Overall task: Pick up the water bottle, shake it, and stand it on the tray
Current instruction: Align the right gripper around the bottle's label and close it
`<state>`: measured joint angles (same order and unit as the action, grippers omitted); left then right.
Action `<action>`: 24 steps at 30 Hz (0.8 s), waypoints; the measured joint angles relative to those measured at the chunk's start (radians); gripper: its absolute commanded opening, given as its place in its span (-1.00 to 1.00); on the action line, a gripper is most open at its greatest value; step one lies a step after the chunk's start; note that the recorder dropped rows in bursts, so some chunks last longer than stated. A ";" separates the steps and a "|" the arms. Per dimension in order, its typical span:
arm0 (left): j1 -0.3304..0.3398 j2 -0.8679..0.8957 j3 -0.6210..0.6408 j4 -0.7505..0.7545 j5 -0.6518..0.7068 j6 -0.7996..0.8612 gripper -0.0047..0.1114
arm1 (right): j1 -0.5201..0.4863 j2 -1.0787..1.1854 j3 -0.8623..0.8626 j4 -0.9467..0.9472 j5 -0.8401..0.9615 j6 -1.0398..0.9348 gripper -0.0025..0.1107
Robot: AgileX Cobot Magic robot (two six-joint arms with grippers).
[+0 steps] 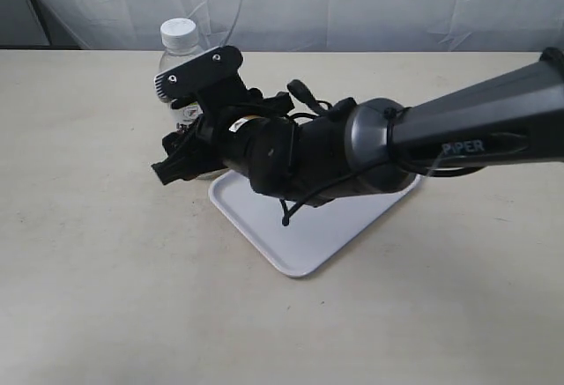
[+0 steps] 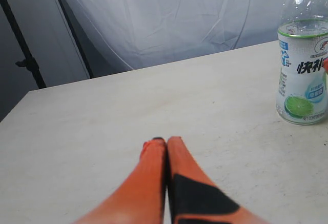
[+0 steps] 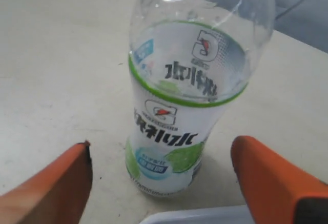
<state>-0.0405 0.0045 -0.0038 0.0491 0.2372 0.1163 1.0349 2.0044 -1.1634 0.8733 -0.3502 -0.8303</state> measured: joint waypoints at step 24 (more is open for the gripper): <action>0.000 0.000 0.000 0.000 0.000 0.000 -0.91 | 0.004 0.065 -0.044 -0.029 -0.050 0.068 0.34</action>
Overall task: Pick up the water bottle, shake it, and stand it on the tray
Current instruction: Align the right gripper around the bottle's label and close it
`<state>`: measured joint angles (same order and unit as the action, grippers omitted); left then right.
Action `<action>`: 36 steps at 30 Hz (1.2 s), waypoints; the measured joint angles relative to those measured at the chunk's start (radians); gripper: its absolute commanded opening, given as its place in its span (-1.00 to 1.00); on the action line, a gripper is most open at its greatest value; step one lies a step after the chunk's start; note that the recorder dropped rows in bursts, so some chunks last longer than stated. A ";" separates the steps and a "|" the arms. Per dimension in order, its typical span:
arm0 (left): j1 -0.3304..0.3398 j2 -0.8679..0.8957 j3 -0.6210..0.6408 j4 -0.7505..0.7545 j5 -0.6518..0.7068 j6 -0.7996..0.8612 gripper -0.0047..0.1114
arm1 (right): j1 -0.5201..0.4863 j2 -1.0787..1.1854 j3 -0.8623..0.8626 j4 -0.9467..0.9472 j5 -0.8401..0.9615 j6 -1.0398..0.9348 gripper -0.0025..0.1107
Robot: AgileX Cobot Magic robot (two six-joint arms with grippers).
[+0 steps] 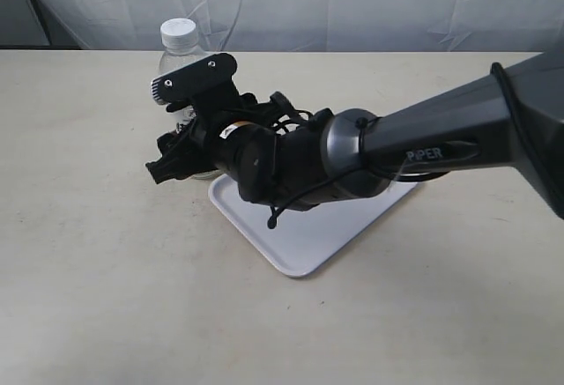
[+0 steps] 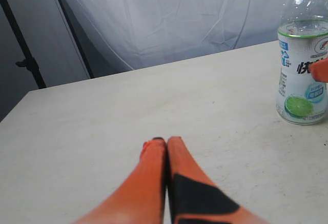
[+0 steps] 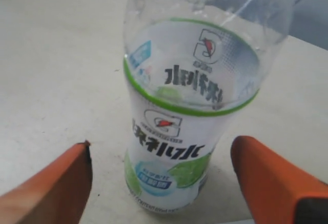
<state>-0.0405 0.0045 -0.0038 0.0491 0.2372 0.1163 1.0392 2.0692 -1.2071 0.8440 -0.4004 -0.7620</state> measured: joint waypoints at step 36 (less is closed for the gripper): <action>0.000 0.000 0.000 0.000 0.000 0.000 -0.91 | 0.000 0.105 -0.109 0.007 -0.004 0.083 0.34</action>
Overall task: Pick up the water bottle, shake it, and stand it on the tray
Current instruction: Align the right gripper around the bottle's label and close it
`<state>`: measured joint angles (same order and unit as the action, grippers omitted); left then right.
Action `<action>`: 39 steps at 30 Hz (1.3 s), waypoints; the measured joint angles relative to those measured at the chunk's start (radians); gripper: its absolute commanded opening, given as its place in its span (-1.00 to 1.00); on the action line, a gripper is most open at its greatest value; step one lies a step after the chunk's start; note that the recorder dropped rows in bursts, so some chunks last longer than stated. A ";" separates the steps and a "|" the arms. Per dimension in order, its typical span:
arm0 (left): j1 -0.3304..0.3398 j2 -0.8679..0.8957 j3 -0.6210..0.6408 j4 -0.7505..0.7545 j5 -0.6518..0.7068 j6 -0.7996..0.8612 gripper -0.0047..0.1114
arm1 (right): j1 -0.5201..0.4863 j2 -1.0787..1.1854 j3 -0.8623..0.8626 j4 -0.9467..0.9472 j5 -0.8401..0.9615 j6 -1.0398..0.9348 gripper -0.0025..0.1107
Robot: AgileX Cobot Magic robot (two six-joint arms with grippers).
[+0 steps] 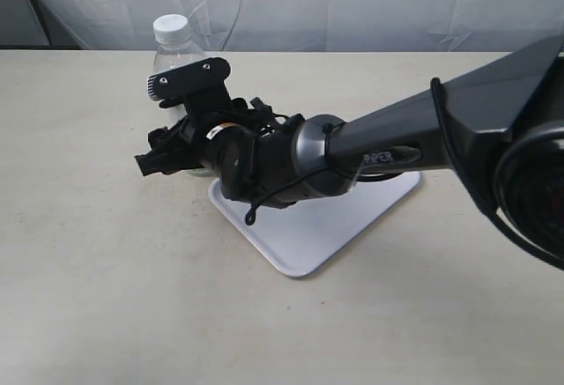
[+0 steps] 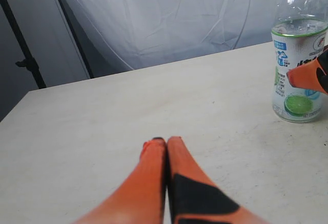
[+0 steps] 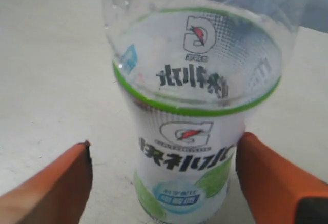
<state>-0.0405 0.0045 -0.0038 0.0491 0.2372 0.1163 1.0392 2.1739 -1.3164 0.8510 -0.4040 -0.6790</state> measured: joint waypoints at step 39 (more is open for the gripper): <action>0.000 0.000 0.000 0.000 0.000 0.000 -0.91 | 0.000 0.001 0.000 0.052 -0.033 0.002 0.89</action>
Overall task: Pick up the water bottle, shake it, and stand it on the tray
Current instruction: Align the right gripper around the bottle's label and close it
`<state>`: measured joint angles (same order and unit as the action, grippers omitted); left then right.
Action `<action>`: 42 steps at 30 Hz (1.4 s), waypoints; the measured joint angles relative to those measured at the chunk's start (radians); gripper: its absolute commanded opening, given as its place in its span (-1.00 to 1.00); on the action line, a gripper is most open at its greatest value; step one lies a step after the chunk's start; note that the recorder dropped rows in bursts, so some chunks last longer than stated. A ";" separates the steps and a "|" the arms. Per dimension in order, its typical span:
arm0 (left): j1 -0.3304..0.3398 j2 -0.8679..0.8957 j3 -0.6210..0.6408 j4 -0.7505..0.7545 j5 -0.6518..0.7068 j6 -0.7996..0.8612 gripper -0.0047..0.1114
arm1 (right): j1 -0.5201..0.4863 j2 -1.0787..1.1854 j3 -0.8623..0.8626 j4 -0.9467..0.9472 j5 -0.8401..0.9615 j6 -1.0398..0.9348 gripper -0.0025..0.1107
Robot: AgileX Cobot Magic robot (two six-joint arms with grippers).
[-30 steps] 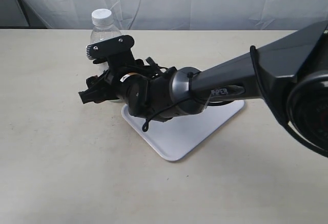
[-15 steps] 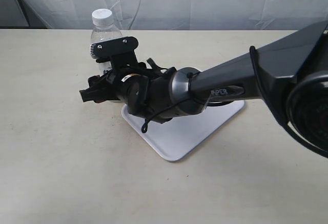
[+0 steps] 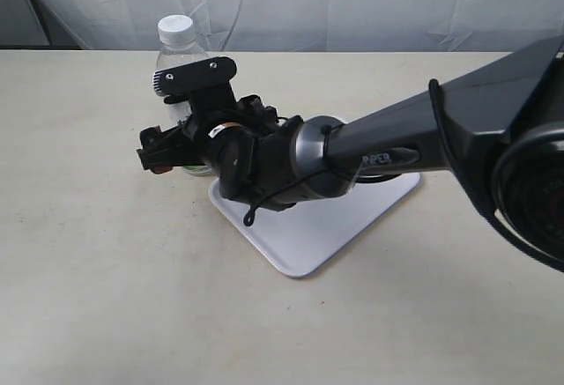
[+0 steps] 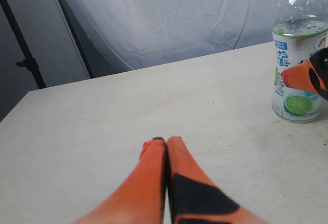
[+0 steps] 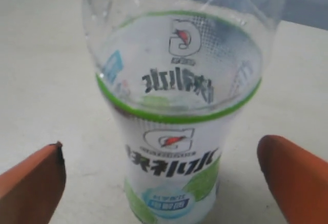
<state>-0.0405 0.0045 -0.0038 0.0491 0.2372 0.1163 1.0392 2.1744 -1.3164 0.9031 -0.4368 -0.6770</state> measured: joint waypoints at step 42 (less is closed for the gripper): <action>0.000 0.000 0.000 0.000 0.000 0.000 -0.91 | 0.000 0.139 -0.096 -0.111 -0.112 0.172 -0.94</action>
<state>-0.0405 0.0045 -0.0038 0.0491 0.2372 0.1163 1.0392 2.3138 -1.4122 0.7921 -0.5486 -0.5053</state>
